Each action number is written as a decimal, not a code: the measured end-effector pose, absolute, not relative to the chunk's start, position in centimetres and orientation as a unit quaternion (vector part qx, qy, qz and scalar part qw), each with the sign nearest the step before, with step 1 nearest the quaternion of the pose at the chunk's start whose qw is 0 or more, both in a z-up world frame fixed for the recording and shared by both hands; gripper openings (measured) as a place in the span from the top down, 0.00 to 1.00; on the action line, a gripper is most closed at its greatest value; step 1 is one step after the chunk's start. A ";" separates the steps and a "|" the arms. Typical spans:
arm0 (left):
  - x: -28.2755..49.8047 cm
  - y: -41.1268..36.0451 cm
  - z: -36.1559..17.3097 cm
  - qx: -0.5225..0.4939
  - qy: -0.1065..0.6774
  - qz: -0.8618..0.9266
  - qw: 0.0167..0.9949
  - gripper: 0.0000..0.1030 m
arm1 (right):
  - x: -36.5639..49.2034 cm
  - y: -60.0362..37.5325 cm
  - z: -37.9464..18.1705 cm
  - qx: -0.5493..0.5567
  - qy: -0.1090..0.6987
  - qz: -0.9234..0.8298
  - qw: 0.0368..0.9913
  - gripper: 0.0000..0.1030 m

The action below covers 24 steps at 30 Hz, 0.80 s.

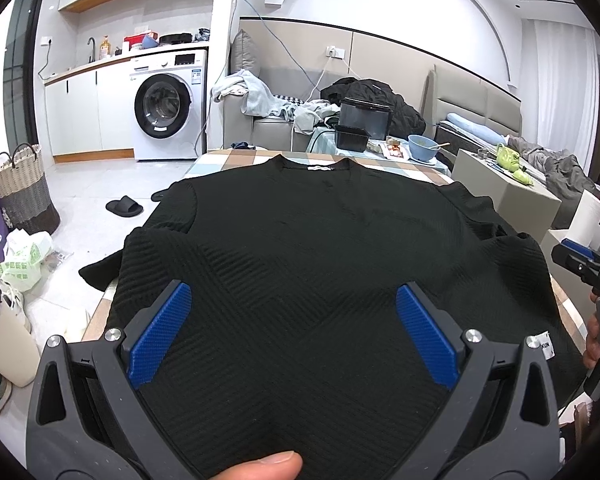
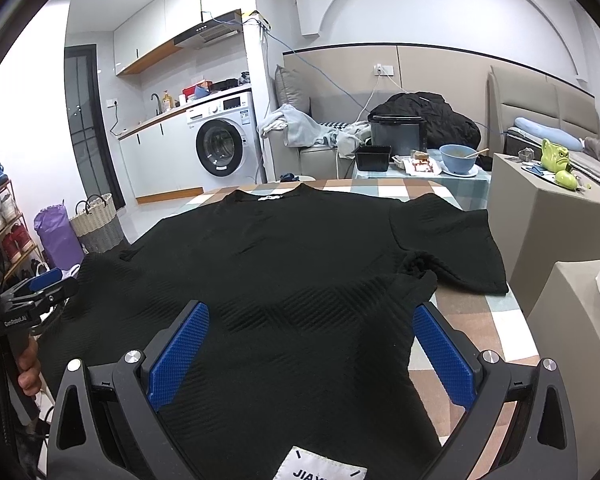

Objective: Fold small clothes

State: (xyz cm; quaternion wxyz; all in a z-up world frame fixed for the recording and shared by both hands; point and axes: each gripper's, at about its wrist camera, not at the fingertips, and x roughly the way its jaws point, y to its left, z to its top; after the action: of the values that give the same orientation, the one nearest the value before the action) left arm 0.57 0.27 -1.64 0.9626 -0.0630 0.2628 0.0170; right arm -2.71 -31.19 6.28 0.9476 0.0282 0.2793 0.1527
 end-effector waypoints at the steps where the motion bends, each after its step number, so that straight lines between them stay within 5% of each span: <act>1: 0.6 0.5 -1.8 -0.066 0.263 0.015 0.962 0.01 | -2.6 -31.2 6.2 0.029 0.281 0.154 0.947 0.00; 24: 3.1 2.2 -1.6 -0.064 0.278 0.041 0.958 0.01 | 0.8 -33.6 5.8 0.105 0.314 0.153 0.931 0.00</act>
State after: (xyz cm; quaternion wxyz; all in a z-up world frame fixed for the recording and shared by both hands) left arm 3.08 2.18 -1.62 0.9575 -0.0636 0.2783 0.0409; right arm 0.81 -33.56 5.76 0.9312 0.1045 0.3139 0.1527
